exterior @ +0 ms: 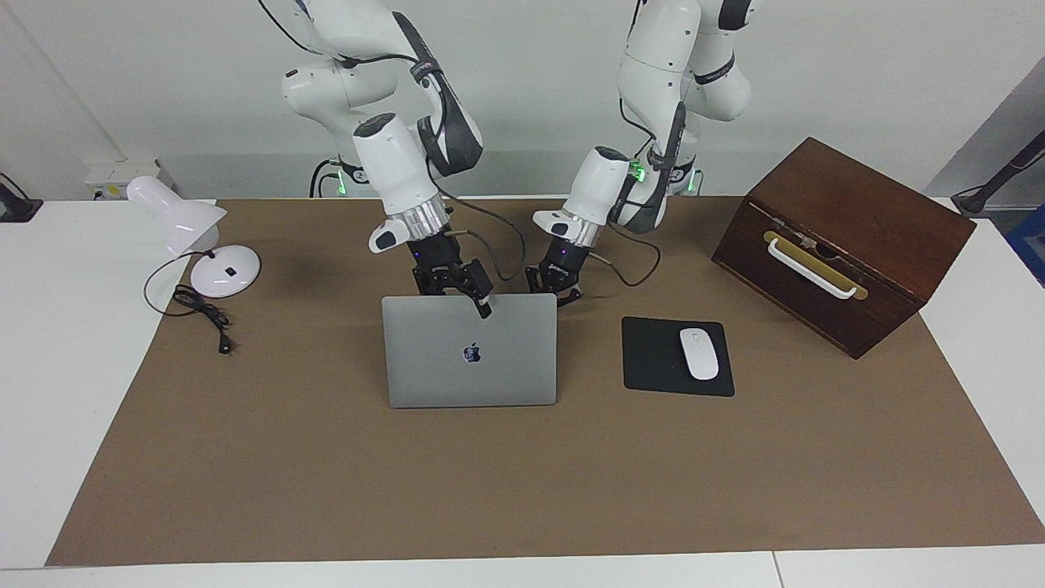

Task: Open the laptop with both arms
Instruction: 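Lift the laptop lid edge upward with the right gripper, then push the lid farther from the robot with the right gripper until upright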

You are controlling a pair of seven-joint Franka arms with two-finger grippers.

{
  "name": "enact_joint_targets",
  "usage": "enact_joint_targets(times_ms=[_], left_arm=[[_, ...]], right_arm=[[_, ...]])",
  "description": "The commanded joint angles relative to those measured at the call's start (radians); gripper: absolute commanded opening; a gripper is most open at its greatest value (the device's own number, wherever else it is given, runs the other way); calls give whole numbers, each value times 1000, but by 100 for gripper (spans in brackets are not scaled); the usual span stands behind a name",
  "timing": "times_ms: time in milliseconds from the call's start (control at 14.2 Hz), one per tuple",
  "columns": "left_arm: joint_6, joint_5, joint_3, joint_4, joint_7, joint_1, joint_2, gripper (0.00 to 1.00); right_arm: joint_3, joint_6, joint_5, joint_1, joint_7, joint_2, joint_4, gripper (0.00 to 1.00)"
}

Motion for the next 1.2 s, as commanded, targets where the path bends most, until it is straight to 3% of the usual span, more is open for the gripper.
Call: enact_joint_targets(times_ms=[0,1131], left_arm=[[17,-5,18,34,17,-16,65,0],[17,-5,17,36,17,-15,66,0]], right_arm=[[8,-25,27,-25,-6,42,74,100],[8,-25,17,-25,-40,114,246,100]])
